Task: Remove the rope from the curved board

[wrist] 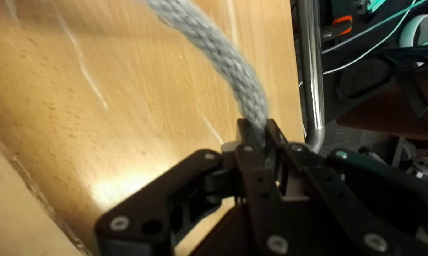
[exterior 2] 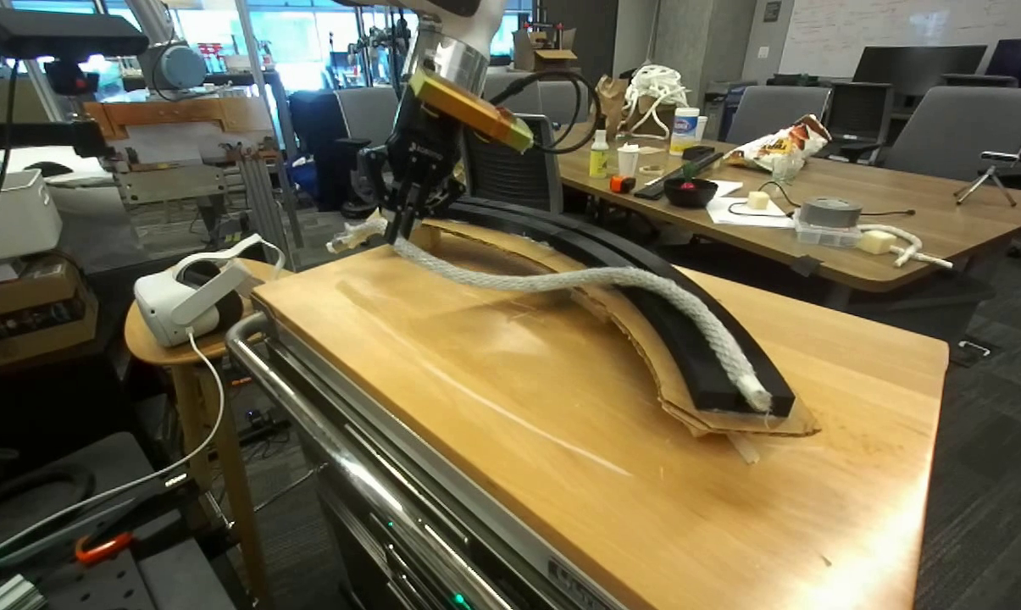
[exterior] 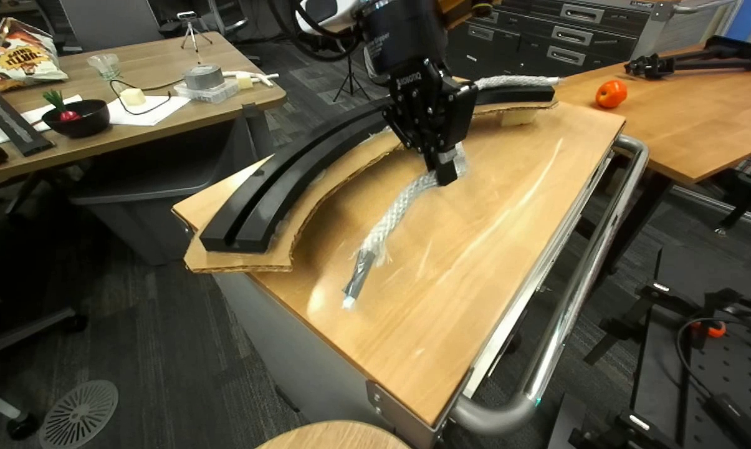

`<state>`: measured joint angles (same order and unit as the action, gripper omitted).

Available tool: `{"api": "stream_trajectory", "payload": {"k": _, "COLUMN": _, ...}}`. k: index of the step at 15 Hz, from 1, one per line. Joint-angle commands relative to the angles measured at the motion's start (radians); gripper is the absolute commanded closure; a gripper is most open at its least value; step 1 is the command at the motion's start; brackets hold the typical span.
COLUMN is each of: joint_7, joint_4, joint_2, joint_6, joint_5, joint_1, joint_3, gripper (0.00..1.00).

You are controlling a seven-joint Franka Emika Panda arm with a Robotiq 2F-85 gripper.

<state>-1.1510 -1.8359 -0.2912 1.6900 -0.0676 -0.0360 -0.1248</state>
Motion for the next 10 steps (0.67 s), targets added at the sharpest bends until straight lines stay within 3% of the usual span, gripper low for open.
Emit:
{"api": "stream_trajectory", "payload": {"k": 1, "joint_7": 0.032, "joint_4": -0.090, "joint_2": 0.047, "joint_6": 0.102, "joint_5": -0.022, "joint_1": 0.013, "joint_3": 0.009, "gripper": 0.97}}
{"api": "stream_trajectory", "payload": {"k": 2, "joint_7": 0.045, "joint_4": -0.128, "joint_2": 0.070, "joint_6": 0.154, "joint_5": -0.005, "joint_1": 0.013, "joint_3": 0.012, "gripper": 0.64}}
{"api": "stream_trajectory", "payload": {"k": 4, "joint_7": 0.086, "joint_4": -0.231, "joint_2": 0.150, "joint_6": 0.277, "joint_5": 0.038, "joint_1": 0.010, "joint_3": 0.022, "gripper": 0.56}}
{"api": "stream_trajectory", "payload": {"k": 7, "joint_7": 0.148, "joint_4": -0.371, "joint_2": 0.295, "joint_6": 0.393, "joint_5": 0.067, "joint_1": 0.005, "joint_3": 0.028, "gripper": 0.31}}
{"api": "stream_trajectory", "payload": {"k": 10, "joint_7": 0.169, "joint_4": -0.470, "joint_2": 0.443, "joint_6": 0.393, "joint_5": 0.217, "joint_1": -0.003, "joint_3": 0.036, "gripper": 0.09}}
